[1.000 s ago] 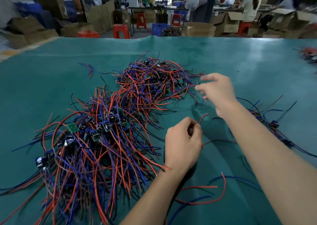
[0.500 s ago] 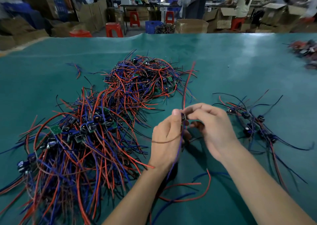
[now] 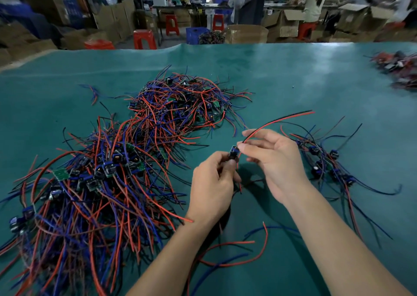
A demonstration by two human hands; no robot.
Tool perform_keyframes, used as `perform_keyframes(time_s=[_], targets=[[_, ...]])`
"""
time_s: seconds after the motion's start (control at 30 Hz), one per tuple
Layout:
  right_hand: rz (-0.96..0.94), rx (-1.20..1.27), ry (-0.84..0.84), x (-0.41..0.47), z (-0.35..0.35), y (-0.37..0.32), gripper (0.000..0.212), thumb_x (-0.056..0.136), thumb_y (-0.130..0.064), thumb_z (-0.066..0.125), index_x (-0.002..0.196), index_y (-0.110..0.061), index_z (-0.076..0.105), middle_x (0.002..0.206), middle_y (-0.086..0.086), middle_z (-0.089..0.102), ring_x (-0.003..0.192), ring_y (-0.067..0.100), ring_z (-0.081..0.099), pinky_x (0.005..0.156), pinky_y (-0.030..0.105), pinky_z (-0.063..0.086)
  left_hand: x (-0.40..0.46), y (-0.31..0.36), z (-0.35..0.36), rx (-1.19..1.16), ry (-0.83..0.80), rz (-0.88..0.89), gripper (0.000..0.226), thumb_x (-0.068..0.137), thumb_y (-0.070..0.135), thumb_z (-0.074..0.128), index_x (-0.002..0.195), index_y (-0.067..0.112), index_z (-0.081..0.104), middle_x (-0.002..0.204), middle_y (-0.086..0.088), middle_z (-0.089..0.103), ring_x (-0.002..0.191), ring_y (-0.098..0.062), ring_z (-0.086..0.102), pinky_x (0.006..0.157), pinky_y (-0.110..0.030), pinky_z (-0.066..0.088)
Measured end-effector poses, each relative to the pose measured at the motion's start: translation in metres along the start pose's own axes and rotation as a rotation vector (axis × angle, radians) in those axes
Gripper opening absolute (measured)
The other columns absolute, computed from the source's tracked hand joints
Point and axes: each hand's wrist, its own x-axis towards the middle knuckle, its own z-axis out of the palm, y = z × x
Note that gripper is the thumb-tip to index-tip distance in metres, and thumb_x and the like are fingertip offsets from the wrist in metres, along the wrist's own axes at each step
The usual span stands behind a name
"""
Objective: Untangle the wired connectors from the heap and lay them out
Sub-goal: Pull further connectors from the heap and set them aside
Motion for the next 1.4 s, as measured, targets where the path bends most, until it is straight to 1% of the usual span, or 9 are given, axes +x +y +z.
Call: perform_keyframes(time_s=[0.33, 0.57, 0.67, 0.77, 0.87, 0.97, 1.2, 1.33, 1.4], targets=[[-0.245, -0.120, 0.391, 0.015, -0.025, -0.004, 0.024, 0.086, -0.001, 0.075, 0.077, -0.023, 0.075, 0.067, -0.016, 0.070, 0.065, 0.002, 0.059, 0.060, 0.020, 0.049, -0.002, 0.002, 0.000, 0.077, -0.022, 0.067, 0.018, 0.093, 0.023, 0.053, 0.081, 0.016, 0.065, 0.051, 0.010, 0.060, 0.051, -0.009, 0.058, 0.063, -0.032, 0.053], [-0.316, -0.151, 0.814, 0.020, -0.043, -0.005, 0.006, 0.084, -0.034, 0.068, 0.084, -0.030, 0.073, 0.083, -0.002, 0.074, 0.077, 0.020, 0.068, 0.080, 0.054, 0.058, -0.003, 0.001, 0.001, 0.119, 0.110, 0.064, 0.017, 0.100, 0.019, 0.052, 0.085, 0.017, 0.061, 0.058, 0.001, 0.062, 0.050, -0.016, 0.051, 0.056, -0.037, 0.044], [-0.252, -0.065, 0.759, 0.018, -0.035, -0.007, 0.005, 0.087, -0.027, 0.066, 0.084, -0.026, 0.070, 0.080, -0.001, 0.074, 0.070, 0.023, 0.065, 0.066, 0.046, 0.056, -0.001, 0.001, -0.002, 0.011, 0.228, -0.017, 0.019, 0.103, 0.020, 0.047, 0.088, 0.018, 0.058, 0.055, 0.002, 0.060, 0.048, -0.009, 0.049, 0.054, -0.029, 0.040], [-0.084, -0.120, 0.422, 0.012, -0.025, -0.004, 0.015, 0.092, -0.020, 0.069, 0.077, -0.017, 0.071, 0.064, -0.004, 0.071, 0.055, 0.009, 0.056, 0.047, 0.026, 0.043, -0.002, 0.005, -0.003, -0.004, 0.239, -0.013, 0.018, 0.104, 0.021, 0.046, 0.089, 0.019, 0.057, 0.054, 0.003, 0.061, 0.047, -0.006, 0.049, 0.052, -0.022, 0.039], [-0.042, -0.267, 0.017, -0.002, -0.001, 0.006, 0.023, 0.095, -0.031, 0.071, 0.081, -0.012, 0.075, 0.073, -0.002, 0.074, 0.063, 0.005, 0.059, 0.051, 0.020, 0.044, -0.003, 0.005, -0.001, 0.017, 0.161, 0.031, 0.018, 0.102, 0.019, 0.052, 0.085, 0.017, 0.060, 0.054, 0.002, 0.063, 0.045, -0.007, 0.048, 0.051, -0.024, 0.039], [-0.121, -0.288, -0.065, -0.007, 0.013, 0.011, 0.015, 0.091, -0.026, 0.075, 0.080, -0.016, 0.076, 0.068, -0.005, 0.072, 0.062, 0.005, 0.061, 0.058, 0.021, 0.046, -0.003, 0.005, -0.002, 0.029, 0.100, 0.038, 0.022, 0.100, 0.018, 0.055, 0.080, 0.015, 0.062, 0.053, 0.003, 0.064, 0.043, -0.004, 0.050, 0.049, -0.020, 0.039], [-0.391, -0.291, 0.412, 0.008, -0.014, -0.004, 0.021, 0.083, -0.048, 0.069, 0.073, -0.029, 0.070, 0.061, -0.019, 0.064, 0.058, 0.006, 0.053, 0.062, 0.035, 0.048, -0.003, 0.007, -0.003, 0.180, -0.099, 0.047, 0.025, 0.090, 0.038, 0.056, 0.082, 0.019, 0.070, 0.057, 0.002, 0.065, 0.063, -0.024, 0.066, 0.070, -0.041, 0.055], [-0.456, -0.154, 0.747, 0.012, -0.042, -0.025, 0.024, 0.087, -0.048, 0.065, 0.073, -0.028, 0.064, 0.074, 0.000, 0.068, 0.069, 0.024, 0.057, 0.067, 0.057, 0.053, -0.004, 0.008, -0.002, 0.317, -0.113, 0.077, 0.020, 0.089, 0.040, 0.059, 0.086, 0.026, 0.072, 0.068, -0.001, 0.067, 0.074, -0.028, 0.063, 0.070, -0.038, 0.052], [-0.503, -0.068, 0.852, 0.010, -0.052, -0.039, 0.023, 0.089, -0.046, 0.063, 0.078, -0.026, 0.062, 0.083, 0.006, 0.073, 0.072, 0.023, 0.062, 0.069, 0.055, 0.054, -0.005, 0.008, -0.002, 0.343, -0.084, 0.096, 0.014, 0.091, 0.034, 0.062, 0.085, 0.025, 0.071, 0.072, -0.001, 0.069, 0.076, -0.026, 0.064, 0.073, -0.038, 0.052]])
